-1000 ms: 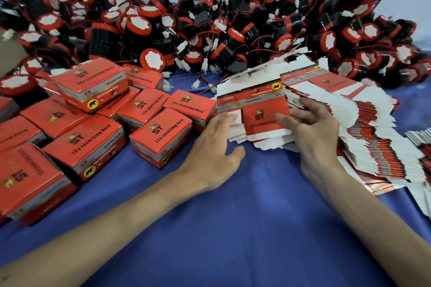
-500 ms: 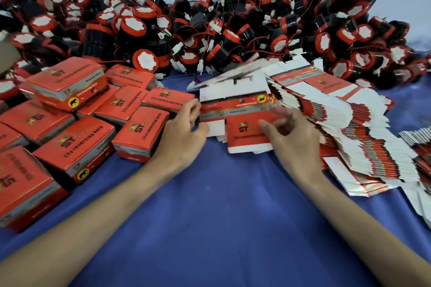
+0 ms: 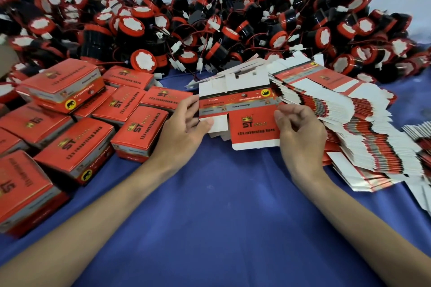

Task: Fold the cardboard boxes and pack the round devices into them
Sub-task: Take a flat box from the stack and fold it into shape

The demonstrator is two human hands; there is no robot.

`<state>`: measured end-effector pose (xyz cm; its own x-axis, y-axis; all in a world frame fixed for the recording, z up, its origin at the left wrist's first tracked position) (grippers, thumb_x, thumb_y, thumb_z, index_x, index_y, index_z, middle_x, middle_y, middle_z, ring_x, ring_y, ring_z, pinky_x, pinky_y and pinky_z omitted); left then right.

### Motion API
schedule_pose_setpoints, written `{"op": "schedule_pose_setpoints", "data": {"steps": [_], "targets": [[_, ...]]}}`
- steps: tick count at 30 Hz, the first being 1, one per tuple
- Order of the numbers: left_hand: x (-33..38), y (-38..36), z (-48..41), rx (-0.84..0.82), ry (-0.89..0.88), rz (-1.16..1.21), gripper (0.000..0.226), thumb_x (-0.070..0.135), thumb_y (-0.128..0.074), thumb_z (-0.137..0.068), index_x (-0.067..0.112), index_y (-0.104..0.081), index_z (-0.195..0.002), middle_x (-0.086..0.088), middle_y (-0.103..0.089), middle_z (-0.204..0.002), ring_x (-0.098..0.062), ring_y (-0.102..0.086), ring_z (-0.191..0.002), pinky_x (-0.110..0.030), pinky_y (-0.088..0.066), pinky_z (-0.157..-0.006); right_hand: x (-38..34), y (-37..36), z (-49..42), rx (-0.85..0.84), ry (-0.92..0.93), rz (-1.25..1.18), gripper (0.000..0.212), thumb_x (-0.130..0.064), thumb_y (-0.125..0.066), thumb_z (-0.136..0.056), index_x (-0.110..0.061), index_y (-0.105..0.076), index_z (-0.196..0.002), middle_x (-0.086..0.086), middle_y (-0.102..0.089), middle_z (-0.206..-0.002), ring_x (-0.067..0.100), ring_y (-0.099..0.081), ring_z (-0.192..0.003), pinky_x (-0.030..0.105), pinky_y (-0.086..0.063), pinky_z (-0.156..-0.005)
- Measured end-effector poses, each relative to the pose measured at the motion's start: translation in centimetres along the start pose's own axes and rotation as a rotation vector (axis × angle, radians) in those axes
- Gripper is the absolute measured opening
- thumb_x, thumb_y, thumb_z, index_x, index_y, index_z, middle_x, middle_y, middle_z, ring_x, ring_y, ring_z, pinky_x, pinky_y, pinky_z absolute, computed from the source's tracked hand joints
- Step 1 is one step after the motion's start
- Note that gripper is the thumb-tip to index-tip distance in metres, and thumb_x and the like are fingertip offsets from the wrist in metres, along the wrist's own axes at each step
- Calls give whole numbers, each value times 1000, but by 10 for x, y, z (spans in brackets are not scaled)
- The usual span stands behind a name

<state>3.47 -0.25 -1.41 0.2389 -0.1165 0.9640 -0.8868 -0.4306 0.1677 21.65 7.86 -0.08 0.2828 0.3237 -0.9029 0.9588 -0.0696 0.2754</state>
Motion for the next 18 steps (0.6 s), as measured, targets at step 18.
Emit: {"op": "schedule_pose_setpoints", "data": {"steps": [18], "targets": [[13,0,14,210,-461,39,45,17,-52,-92,16,-34,-133,23,-59,-115,-2,-62,-96,-17,-50,-80,-15,-7,35,-92,874,272,39,-31,-52,-95,1,-69,-109,17,-69,-111,27,-71,-92,38,-59,-71]]}}
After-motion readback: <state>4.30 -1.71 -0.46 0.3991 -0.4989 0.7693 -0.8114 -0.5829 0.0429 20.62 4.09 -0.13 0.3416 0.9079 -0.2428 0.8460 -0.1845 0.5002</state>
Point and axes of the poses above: each hand's wrist, its own z-axis away from the middle knuckle, its own y-axis out of the back of the hand, x = y × z, the point moved 1 cm from there along -z, towards the middle knuckle
